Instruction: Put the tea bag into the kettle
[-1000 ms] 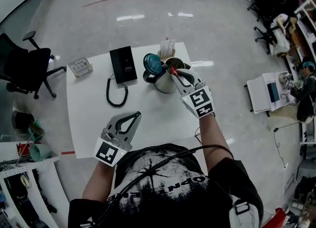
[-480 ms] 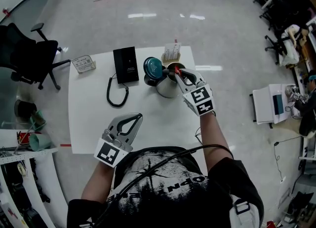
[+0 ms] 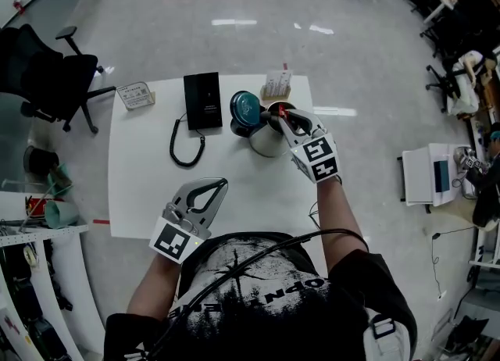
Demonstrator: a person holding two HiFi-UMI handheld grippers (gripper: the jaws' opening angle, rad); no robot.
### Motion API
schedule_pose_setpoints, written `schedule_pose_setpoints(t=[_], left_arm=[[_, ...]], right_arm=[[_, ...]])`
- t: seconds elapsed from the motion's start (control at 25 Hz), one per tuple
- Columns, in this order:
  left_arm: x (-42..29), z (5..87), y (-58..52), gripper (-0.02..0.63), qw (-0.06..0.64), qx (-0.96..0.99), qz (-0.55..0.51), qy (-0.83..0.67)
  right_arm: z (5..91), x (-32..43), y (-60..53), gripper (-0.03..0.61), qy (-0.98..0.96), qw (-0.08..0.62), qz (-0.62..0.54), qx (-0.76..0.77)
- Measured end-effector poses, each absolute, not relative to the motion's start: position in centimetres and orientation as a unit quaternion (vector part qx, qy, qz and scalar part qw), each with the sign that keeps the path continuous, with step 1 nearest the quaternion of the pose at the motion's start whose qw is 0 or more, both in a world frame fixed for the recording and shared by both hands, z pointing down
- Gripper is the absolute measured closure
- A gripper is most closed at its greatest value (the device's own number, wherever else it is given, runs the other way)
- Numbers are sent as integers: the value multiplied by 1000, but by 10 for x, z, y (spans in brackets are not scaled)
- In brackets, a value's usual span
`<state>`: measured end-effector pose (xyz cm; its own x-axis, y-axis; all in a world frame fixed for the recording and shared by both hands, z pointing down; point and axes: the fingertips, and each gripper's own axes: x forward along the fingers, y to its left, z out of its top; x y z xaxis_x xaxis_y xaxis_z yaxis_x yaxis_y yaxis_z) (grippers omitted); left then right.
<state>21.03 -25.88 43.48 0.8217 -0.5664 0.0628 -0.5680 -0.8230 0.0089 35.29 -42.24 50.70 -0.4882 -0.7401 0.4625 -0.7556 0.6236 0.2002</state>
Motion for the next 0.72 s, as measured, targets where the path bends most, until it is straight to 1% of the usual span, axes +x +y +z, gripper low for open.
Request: schedule_pose_setpoints(t=[0.24, 0.32, 0.44, 0.52, 0.72], left_arm=[[207, 436, -258, 603, 15, 953, 30, -301], [206, 435, -258, 603, 14, 953, 30, -301], [206, 434, -256, 603, 9, 954, 29, -299], [206, 433, -254, 603, 8, 954, 28, -299], [202, 432, -251, 603, 6, 954, 25, -300]], right_arm=[[513, 350, -422, 511, -862, 271, 19, 428], [512, 350, -422, 485, -861, 268, 19, 432], [512, 351, -421, 429, -859, 267, 20, 436], [512, 353, -420, 409, -857, 268, 18, 439], [505, 352, -415, 405, -857, 261, 3, 444]])
